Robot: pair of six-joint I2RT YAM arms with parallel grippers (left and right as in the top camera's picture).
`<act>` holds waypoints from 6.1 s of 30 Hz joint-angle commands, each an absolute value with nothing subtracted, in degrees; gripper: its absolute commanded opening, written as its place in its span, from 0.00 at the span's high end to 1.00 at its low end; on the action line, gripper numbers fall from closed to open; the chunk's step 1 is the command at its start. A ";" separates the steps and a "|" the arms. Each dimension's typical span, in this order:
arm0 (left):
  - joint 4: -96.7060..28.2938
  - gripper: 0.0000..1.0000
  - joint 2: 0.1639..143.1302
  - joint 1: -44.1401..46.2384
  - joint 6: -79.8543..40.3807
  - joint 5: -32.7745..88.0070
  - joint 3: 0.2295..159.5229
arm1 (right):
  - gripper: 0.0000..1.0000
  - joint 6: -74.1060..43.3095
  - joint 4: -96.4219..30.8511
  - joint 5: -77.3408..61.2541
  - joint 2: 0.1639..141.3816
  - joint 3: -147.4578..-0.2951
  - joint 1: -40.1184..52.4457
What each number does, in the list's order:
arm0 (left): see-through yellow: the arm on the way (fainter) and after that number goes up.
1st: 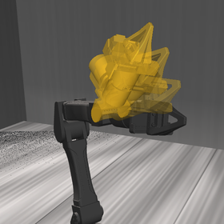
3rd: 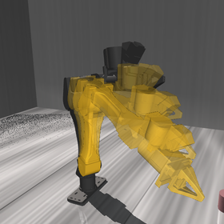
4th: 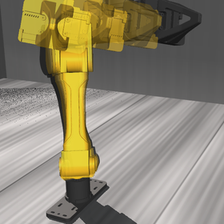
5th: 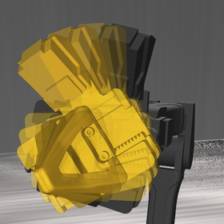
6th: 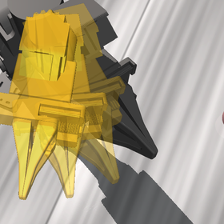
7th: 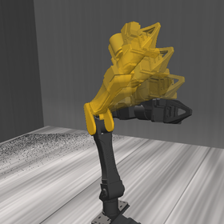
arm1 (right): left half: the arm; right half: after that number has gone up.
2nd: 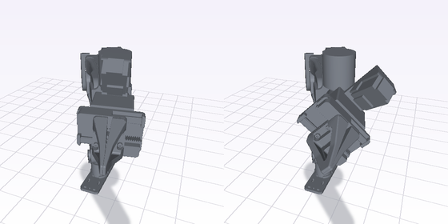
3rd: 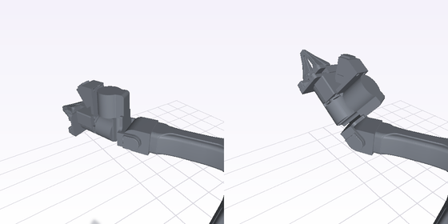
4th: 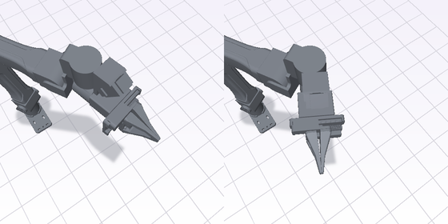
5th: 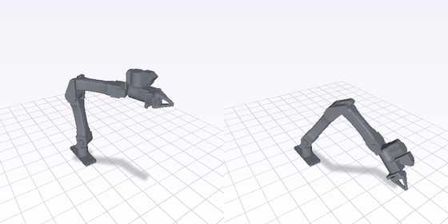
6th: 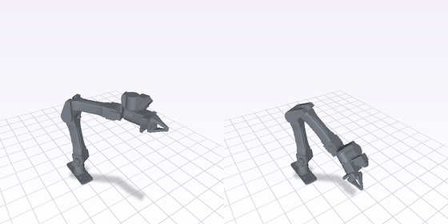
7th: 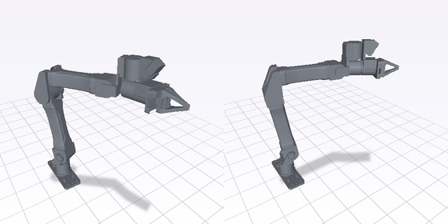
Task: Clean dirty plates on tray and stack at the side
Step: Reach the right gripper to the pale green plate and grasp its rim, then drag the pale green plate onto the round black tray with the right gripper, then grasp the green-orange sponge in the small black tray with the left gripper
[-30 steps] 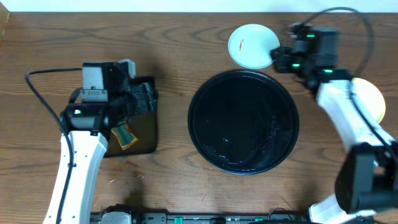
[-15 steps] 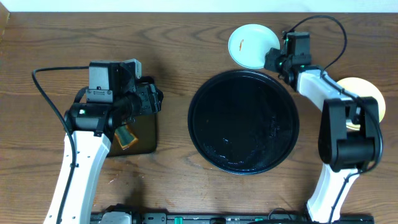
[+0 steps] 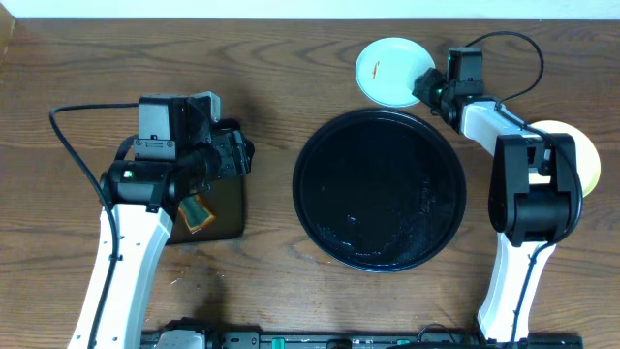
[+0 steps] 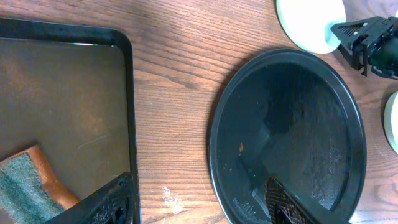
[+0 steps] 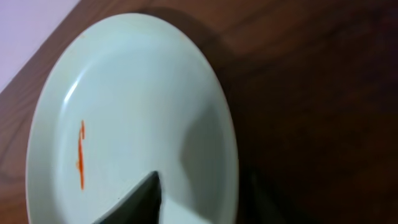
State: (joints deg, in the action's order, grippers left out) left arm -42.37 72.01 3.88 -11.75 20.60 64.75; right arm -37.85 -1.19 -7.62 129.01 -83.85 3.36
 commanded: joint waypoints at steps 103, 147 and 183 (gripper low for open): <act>-49.63 0.32 93.82 3.79 -24.99 -10.15 63.96 | 0.99 -14.52 -35.68 -4.32 108.40 -61.28 10.92; -41.74 0.66 100.95 -4.95 -18.09 6.04 55.94 | 0.99 -14.52 -35.53 -4.34 108.40 -61.28 10.92; -44.80 0.93 99.13 -4.95 -15.38 5.63 61.93 | 0.99 -14.52 -35.29 -4.36 108.40 -61.28 10.92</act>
